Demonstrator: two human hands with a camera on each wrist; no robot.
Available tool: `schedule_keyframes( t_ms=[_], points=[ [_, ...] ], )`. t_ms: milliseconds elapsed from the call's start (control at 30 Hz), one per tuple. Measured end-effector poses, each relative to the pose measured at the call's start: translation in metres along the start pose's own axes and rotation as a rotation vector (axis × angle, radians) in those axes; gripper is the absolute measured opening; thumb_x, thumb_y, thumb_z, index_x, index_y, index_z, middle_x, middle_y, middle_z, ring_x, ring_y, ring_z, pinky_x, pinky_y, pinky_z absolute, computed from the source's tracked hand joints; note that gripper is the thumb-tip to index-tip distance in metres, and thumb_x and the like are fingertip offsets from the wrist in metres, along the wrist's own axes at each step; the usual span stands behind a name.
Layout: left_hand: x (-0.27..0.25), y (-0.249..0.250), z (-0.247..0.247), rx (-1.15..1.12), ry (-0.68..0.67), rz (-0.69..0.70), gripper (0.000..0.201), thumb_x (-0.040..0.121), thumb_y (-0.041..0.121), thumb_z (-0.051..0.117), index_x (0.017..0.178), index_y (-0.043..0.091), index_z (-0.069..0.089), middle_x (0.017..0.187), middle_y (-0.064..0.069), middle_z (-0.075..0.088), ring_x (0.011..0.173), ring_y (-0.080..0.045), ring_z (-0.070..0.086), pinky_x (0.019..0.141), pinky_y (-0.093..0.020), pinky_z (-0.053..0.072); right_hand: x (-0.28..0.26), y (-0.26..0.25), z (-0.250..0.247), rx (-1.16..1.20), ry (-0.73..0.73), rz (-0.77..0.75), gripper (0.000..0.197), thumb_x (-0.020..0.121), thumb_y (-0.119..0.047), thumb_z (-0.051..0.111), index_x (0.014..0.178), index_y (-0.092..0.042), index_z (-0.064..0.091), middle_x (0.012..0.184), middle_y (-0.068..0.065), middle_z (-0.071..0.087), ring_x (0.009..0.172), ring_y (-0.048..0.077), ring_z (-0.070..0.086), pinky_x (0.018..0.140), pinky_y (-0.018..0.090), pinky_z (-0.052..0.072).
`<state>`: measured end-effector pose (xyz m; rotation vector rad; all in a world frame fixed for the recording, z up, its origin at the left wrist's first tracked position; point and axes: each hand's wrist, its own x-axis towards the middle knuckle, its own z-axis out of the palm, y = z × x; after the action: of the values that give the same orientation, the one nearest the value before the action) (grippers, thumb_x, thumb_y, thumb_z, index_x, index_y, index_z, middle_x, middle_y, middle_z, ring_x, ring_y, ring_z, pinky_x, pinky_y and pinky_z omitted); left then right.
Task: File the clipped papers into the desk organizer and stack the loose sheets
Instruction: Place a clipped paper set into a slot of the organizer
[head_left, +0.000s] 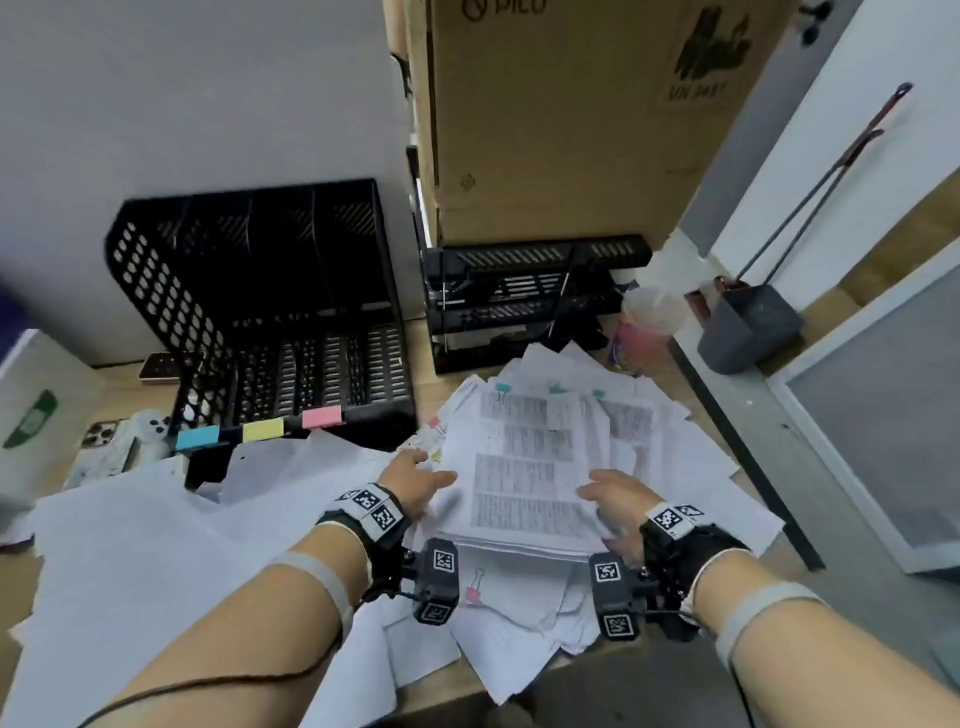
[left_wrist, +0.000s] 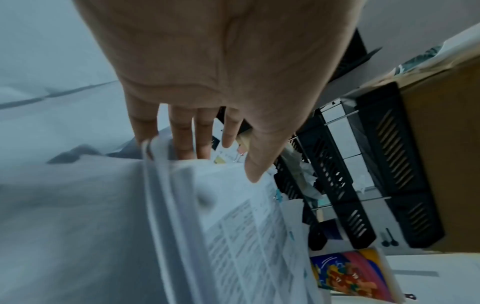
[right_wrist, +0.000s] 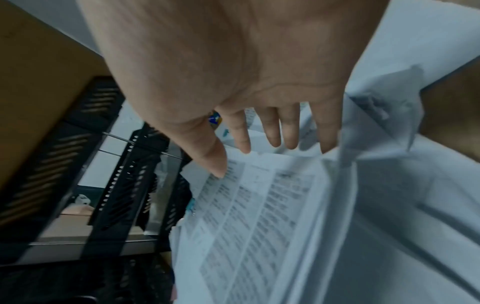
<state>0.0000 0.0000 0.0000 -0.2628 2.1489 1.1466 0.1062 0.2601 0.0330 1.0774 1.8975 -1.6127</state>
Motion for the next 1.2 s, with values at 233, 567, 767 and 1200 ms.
schedule_keyframes(
  t_ms=[233, 567, 767, 1200],
  points=[
    [0.007, 0.008, 0.020, 0.077, 0.053, 0.051, 0.030, 0.085, 0.022, 0.074, 0.112, 0.014, 0.063, 0.103, -0.012, 0.072, 0.085, -0.027, 0.066, 0.070, -0.027, 0.051, 0.036, 0.012, -0.009, -0.323, -0.023, 0.017, 0.013, 0.089, -0.022, 0.061, 0.083, -0.012, 0.055, 0.090, 0.011, 0.057, 0.080, 0.024, 0.054, 0.074, 0.035, 0.048],
    [0.018, 0.003, 0.014, 0.216, 0.052, 0.115, 0.019, 0.062, 0.033, 0.071, 0.077, 0.021, 0.068, 0.095, 0.001, 0.074, 0.096, -0.023, 0.067, 0.095, -0.039, 0.053, 0.042, -0.028, -0.033, -0.305, -0.062, -0.121, 0.027, 0.089, -0.026, 0.066, 0.110, -0.010, 0.060, 0.109, 0.003, 0.063, 0.098, 0.023, 0.061, 0.074, 0.025, 0.048],
    [-0.023, 0.020, -0.017, 0.066, -0.056, 0.114, 0.030, 0.077, 0.016, 0.078, 0.107, 0.019, 0.074, 0.105, 0.002, 0.076, 0.098, -0.018, 0.071, 0.086, -0.030, 0.055, 0.029, -0.059, -0.023, -0.241, -0.097, -0.186, 0.029, 0.087, 0.005, 0.058, 0.111, -0.007, 0.069, 0.113, 0.012, 0.072, 0.101, 0.029, 0.068, 0.088, 0.043, 0.057],
    [-0.107, -0.032, -0.113, -0.578, 0.349, -0.073, 0.034, 0.101, 0.028, 0.054, 0.113, 0.000, 0.068, 0.098, -0.018, 0.070, 0.081, -0.029, 0.066, 0.062, -0.033, 0.060, 0.018, -0.094, 0.093, -0.709, -0.440, -0.320, 0.037, 0.059, -0.009, 0.055, 0.088, -0.023, 0.073, 0.096, 0.018, 0.074, 0.080, 0.032, 0.069, 0.071, 0.044, 0.058]
  ],
)
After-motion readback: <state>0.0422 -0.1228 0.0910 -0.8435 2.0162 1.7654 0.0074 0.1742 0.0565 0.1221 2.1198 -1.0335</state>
